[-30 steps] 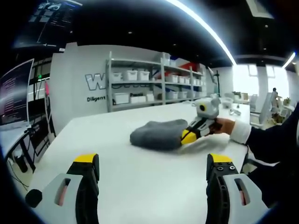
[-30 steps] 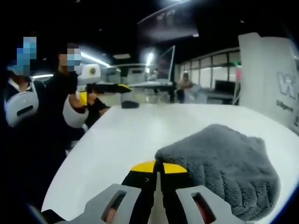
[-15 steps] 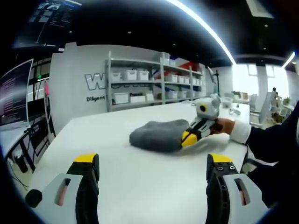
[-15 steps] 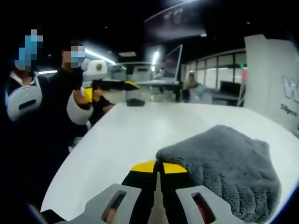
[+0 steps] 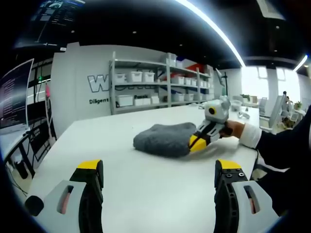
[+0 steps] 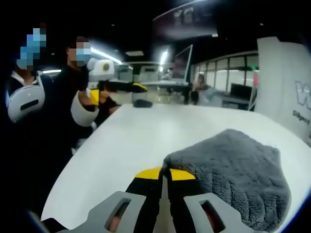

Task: Open the folded towel by lifting each exposed corner and separating the folded layers until the towel lies flat within the target outline without major curled edges

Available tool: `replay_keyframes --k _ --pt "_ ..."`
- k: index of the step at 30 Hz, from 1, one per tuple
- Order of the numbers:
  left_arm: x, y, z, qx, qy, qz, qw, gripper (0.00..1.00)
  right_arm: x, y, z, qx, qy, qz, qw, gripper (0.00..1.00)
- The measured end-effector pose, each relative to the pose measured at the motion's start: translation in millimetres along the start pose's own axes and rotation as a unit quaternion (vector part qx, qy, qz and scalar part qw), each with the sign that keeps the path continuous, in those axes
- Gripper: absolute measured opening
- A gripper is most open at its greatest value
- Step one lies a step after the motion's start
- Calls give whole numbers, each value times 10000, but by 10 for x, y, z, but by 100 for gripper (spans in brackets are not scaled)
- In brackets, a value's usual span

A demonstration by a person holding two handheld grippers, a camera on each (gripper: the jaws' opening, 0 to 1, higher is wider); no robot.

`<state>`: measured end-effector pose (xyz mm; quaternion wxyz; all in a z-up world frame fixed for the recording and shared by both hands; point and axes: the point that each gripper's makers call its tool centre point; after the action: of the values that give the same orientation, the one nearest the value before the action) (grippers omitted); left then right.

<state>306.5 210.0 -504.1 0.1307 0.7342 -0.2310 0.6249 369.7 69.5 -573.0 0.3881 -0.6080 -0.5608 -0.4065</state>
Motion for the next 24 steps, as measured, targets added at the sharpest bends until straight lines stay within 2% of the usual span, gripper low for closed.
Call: replay_keyframes --k 6,12,18,24 --pt "13 20 38 -26 101 -104 9999 93 -16 -15 -16 41 -59 -4 10000 0" --pt "72 53 50 -94 287 -248 9992 92 39 -17 -79 21 29 -74 10000 0" --pt "44 109 122 -75 226 -151 9996 91 81 -8 -108 -28 99 -151 9998 3" --pt "66 136 135 -134 291 -194 9993 91 120 19 -145 -100 171 -187 9996 3"
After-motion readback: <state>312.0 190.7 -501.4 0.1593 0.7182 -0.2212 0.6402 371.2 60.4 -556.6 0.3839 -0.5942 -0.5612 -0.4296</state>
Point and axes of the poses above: the point that each gripper's makers call its tool centre point, and the gripper's own axes: z roughly forward along the fingers, y roughly to its right, x roughly out of its top, and after that the axes turned 4 degrees about z, right-handed
